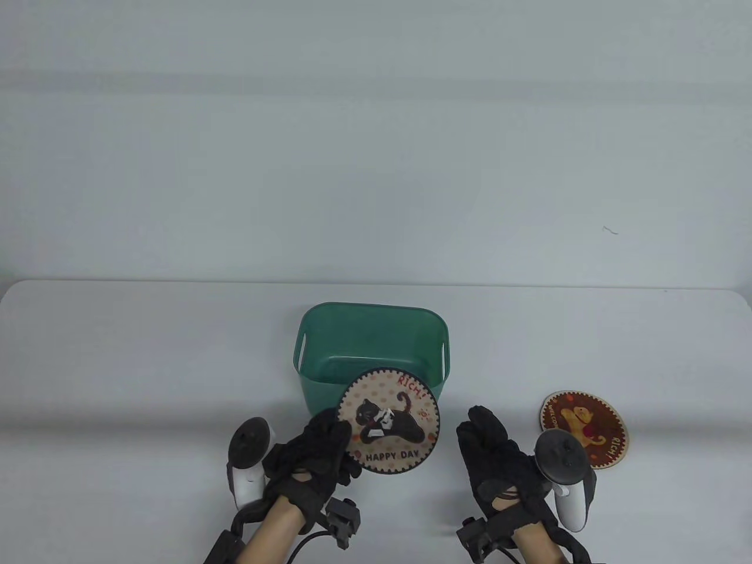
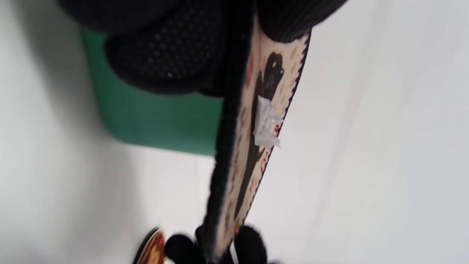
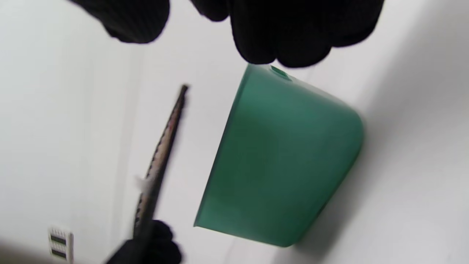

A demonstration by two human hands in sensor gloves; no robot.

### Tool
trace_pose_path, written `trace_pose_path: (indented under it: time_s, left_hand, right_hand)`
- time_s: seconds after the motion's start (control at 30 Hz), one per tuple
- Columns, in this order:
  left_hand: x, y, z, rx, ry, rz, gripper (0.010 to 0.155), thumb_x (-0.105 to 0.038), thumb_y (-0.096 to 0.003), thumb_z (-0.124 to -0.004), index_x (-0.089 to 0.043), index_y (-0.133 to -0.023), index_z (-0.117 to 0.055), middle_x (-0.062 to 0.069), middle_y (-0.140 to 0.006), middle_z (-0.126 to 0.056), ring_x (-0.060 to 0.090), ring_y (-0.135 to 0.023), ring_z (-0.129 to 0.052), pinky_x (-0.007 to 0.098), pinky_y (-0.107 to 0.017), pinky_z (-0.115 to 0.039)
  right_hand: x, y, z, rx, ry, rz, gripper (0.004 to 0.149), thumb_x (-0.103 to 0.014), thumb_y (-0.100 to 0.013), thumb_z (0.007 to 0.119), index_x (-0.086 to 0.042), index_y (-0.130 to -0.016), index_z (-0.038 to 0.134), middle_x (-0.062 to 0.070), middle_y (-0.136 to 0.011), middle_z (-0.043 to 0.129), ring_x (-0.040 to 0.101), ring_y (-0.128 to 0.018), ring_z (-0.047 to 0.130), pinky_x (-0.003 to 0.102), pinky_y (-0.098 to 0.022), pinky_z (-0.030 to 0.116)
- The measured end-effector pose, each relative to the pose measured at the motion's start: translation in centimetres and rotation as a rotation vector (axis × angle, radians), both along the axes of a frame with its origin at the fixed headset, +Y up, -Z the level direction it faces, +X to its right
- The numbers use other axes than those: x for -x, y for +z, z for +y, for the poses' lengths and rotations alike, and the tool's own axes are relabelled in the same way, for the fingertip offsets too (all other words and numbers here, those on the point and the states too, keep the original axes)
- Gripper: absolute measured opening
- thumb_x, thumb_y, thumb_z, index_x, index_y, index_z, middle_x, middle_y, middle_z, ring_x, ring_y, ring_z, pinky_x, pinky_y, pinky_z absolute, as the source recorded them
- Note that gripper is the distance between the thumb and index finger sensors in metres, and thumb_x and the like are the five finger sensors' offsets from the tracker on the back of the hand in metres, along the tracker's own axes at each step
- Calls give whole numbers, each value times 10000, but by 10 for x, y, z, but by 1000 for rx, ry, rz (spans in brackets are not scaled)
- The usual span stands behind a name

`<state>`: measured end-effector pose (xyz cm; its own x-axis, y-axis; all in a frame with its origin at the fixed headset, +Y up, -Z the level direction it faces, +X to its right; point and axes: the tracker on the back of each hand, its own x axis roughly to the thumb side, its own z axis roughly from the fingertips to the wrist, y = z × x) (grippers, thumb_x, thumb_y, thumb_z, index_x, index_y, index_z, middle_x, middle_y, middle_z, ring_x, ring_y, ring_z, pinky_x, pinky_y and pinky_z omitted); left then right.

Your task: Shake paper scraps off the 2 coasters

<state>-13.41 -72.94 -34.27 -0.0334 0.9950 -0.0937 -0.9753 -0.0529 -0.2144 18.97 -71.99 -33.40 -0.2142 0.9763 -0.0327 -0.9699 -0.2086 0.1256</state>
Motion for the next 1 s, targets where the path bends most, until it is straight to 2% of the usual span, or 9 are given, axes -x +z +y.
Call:
trace_pose_path:
  time_s: [0.07,0.13,0.27,0.37,0.43,0.53,0.77,0.9,1.0]
  left_hand:
    - [-12,1,-10,-8,26,-63,440,-320,-496,-702,-151,-895,-627,100,-675,-880,266,-357,-950,284,-205,-823]
    - [-18,0,-19,-15,29,-96,437,-321,-499,-703,-155,-897,-629,102,-681,-879,272,-364,-950,285,-208,-822]
    - [-24,1,-31,4,-28,-123,439,-324,-497,-710,-159,-897,-638,107,-684,-882,274,-360,-953,282,-201,-823]
    - [-21,0,-27,8,-83,-91,438,-317,-492,-727,-146,-890,-657,116,-673,-892,272,-332,-958,282,-178,-822]
    - [-18,-4,-15,-5,-115,-92,436,-320,-494,-735,-154,-891,-664,115,-686,-893,261,-321,-961,275,-171,-821]
    - [-10,-17,15,-39,-146,-63,434,-319,-489,-756,-161,-887,-689,120,-695,-900,250,-297,-966,272,-154,-820]
    - [12,-62,77,-99,-218,39,426,-314,-485,-771,-174,-884,-713,124,-724,-891,248,-304,-972,270,-157,-826]
    - [23,-89,99,-107,-246,89,423,-309,-484,-778,-184,-884,-721,133,-737,-884,261,-323,-974,273,-169,-827]
    - [29,-106,106,-105,-279,100,425,-308,-483,-780,-179,-884,-721,133,-733,-886,251,-293,-979,269,-148,-826]
  right_hand:
    - [1,-2,-10,99,-72,17,705,-485,-451,681,-214,-961,276,138,-931,595,316,-729,800,449,-526,680]
    - [1,-4,-16,135,-88,37,698,-460,-457,691,-198,-958,282,140,-903,636,302,-677,844,443,-495,704]
    - [2,-10,-24,169,-64,36,579,-323,-452,729,-152,-924,440,103,-740,811,243,-498,932,427,-407,755]
    - [1,-12,-21,156,-25,42,516,-279,-448,745,-156,-891,513,71,-695,859,225,-454,950,419,-391,767]
    - [3,-15,-10,119,-1,30,498,-279,-445,752,-169,-881,537,55,-700,870,226,-477,942,420,-407,760]
    - [8,-29,19,21,76,22,477,-285,-444,758,-188,-869,564,35,-711,881,223,-502,937,419,-424,756]
    - [36,-81,84,-106,200,-16,466,-275,-436,769,-205,-857,581,26,-731,886,229,-535,939,426,-446,751]
    - [52,-110,107,-152,253,-45,457,-274,-438,767,-231,-853,581,19,-749,881,227,-557,934,426,-461,744]
    - [59,-126,112,-168,268,-52,454,-284,-443,767,-239,-854,580,17,-750,879,221,-556,932,419,-468,738]
